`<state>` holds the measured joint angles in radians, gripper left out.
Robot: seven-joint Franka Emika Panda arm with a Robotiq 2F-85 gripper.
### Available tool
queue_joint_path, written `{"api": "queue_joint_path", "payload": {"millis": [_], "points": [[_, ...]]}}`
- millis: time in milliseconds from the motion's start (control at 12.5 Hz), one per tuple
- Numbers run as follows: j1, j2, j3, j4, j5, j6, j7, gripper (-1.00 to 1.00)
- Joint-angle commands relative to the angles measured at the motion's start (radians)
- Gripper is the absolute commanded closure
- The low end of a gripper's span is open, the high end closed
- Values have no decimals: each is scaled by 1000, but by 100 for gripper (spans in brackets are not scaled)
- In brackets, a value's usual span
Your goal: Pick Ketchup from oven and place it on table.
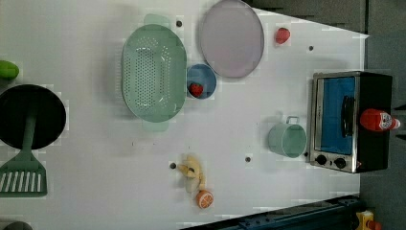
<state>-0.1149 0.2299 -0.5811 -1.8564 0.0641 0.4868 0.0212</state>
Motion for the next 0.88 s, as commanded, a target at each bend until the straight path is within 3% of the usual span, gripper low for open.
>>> {"api": "queue_joint_path", "payload": {"millis": [80, 560, 640, 800, 880], "points": [[-17, 18, 7, -19, 70, 26, 23, -100], [-22, 36, 11, -102, 112, 150, 23, -100], [-22, 35, 11, -111, 112, 152, 23, -93], [-22, 35, 10, -119, 112, 151, 23, -44], [-22, 31, 10, -116, 112, 151, 23, -29]]}}
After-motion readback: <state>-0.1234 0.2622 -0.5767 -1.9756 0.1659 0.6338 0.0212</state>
